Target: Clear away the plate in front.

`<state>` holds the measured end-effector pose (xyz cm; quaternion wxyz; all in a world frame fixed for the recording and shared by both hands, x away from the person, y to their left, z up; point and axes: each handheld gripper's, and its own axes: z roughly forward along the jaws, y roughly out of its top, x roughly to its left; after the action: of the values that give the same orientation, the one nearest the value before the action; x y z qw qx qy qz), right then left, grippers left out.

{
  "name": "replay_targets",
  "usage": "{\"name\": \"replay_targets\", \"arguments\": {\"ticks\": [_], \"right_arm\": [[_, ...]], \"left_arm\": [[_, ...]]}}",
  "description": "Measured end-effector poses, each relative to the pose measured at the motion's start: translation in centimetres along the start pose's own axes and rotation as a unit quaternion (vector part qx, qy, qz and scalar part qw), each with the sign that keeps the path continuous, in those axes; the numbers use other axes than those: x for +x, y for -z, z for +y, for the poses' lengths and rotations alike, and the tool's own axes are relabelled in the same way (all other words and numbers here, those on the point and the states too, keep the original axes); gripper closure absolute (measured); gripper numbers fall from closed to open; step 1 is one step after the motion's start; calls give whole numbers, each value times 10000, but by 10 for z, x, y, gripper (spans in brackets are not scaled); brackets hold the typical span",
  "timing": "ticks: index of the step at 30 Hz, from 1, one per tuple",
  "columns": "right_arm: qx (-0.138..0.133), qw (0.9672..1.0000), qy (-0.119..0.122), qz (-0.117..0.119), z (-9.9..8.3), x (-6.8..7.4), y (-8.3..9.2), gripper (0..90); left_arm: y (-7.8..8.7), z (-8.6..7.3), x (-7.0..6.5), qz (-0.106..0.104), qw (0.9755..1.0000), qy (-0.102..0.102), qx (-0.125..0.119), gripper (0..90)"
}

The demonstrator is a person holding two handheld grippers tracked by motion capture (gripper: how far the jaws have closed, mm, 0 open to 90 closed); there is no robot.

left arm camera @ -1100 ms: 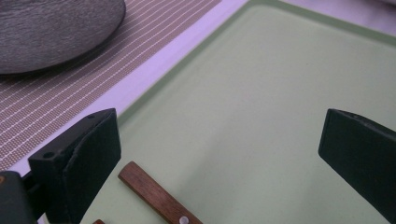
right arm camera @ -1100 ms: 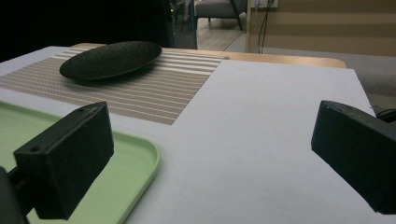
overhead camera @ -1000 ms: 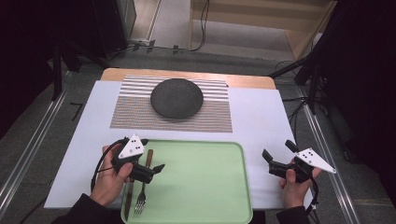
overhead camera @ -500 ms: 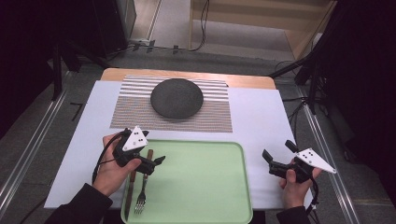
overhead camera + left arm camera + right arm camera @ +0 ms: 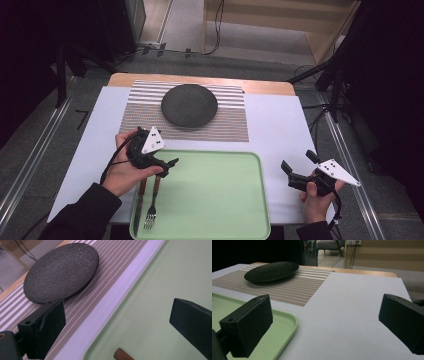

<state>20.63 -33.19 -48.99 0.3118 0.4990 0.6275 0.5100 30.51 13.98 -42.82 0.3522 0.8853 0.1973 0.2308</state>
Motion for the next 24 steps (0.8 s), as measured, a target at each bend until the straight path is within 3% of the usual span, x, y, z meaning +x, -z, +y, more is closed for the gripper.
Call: {"name": "replay_targets", "arguments": {"ticks": [11,19,24], "right_arm": [[-3,10000,8,0,0,0,0,0],[8,10000,-1,-5,0,0,0,0],[7,10000,2,-6,-1,0,0,0]], "left_arm": [[-15,11,13,261,9971,-575,433,28],[-33,16,21,429,9913,-1022,704,62],[-43,20,27,661,9853,-1358,793,103]]}}
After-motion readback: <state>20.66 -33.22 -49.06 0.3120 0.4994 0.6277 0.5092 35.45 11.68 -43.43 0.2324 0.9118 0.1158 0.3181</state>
